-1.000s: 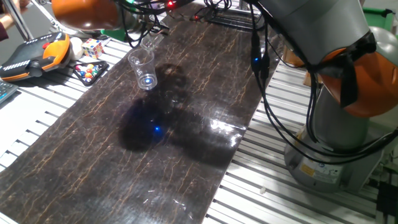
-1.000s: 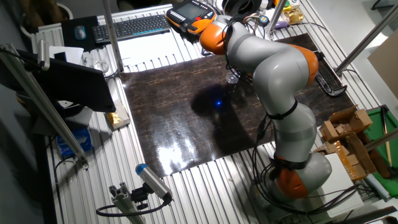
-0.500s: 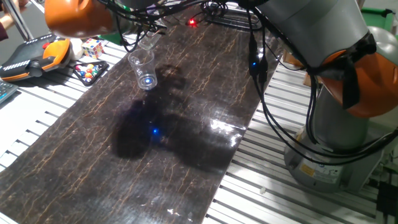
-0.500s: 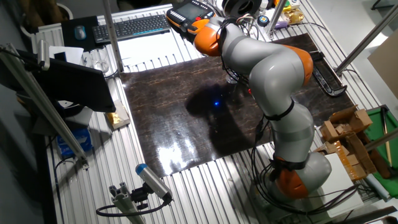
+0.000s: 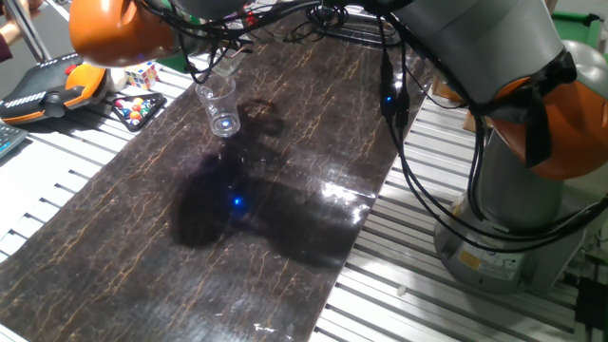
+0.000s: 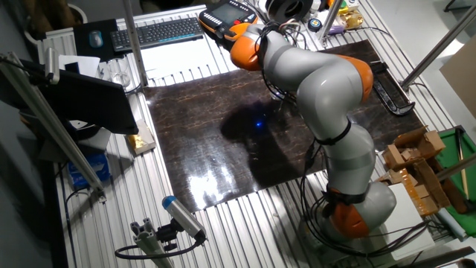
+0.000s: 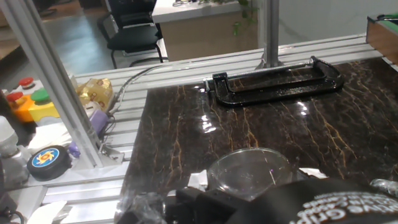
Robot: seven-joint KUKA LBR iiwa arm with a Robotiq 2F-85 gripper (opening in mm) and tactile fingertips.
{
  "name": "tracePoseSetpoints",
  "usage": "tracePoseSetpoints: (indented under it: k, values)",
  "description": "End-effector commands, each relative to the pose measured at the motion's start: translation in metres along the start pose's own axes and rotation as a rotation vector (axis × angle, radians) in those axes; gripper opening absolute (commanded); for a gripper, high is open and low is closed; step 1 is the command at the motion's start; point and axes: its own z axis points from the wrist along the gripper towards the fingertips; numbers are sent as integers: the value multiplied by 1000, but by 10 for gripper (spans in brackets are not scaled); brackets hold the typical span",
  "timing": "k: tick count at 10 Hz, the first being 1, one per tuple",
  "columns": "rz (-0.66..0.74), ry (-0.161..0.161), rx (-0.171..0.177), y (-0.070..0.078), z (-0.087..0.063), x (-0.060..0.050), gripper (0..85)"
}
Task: Pour the water from one cup into another empty cup
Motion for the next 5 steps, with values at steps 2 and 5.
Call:
tracePoseSetpoints:
  k: [2, 5]
  values:
    - [-20, -13, -3, 0, -1, 0, 7]
    - [-45, -27, -4, 1, -2, 1, 7]
